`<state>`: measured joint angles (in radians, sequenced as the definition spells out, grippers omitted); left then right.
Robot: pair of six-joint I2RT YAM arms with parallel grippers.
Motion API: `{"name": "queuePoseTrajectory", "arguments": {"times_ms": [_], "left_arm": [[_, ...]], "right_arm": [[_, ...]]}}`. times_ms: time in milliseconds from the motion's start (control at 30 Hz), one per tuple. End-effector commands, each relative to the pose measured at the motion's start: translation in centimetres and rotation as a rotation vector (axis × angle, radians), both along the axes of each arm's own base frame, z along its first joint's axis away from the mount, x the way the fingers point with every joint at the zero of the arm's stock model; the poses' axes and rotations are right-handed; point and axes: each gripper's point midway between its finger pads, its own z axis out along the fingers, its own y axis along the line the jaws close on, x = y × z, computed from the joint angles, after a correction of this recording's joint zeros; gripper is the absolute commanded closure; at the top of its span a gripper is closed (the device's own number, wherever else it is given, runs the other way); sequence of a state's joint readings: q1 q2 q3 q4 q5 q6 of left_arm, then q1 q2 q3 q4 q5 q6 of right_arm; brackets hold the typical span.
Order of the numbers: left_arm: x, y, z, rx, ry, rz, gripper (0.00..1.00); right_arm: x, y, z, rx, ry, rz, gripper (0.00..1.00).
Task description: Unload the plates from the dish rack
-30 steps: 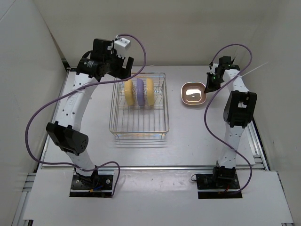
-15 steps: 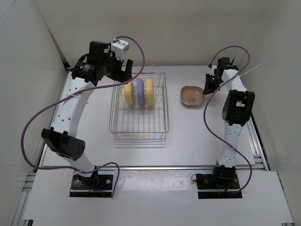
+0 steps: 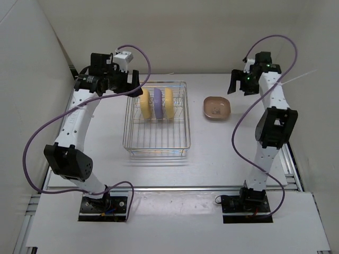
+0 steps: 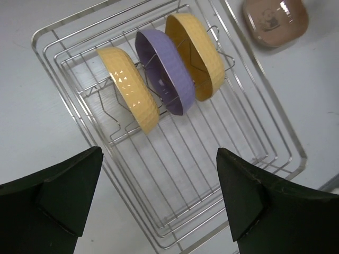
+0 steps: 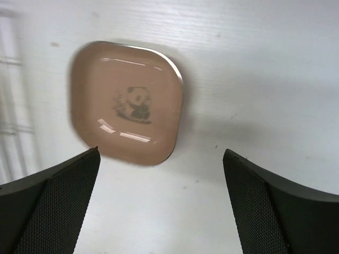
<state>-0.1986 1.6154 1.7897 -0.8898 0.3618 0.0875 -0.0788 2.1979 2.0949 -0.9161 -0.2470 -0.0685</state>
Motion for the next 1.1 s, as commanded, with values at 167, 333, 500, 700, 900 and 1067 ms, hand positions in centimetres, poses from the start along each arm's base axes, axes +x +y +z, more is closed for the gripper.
{"name": "queuePoseTrajectory", "arguments": {"times_ms": [167,333,500,700,900,1067], "left_arm": [[1.2,-1.0,0.3,-0.386,0.141,-0.149,0.01],[3.8,-0.1,-3.5,-0.540,0.305,-0.121,0.02],[5.7,-0.1,-5.9,-0.608,0.363,-0.090,0.02],[7.9,0.1,-8.8,-0.658,0.449,-0.057,0.06],[8.3,0.1,-10.0,-0.669,0.480,-0.041,0.10],[8.2,0.1,-10.3,-0.679,0.492,-0.031,0.15]], "right_arm": [[-8.7,2.8,13.8,0.093,-0.205,0.114,0.00],[-13.2,4.1,13.7,0.118,-0.175,0.177,0.00],[-15.3,4.6,13.8,0.116,-0.165,0.192,0.00],[-16.6,5.2,13.8,0.147,-0.158,0.199,0.00],[-16.8,5.3,14.1,0.153,-0.168,0.205,0.00],[-16.6,5.4,13.7,0.162,-0.162,0.209,0.00]]}}
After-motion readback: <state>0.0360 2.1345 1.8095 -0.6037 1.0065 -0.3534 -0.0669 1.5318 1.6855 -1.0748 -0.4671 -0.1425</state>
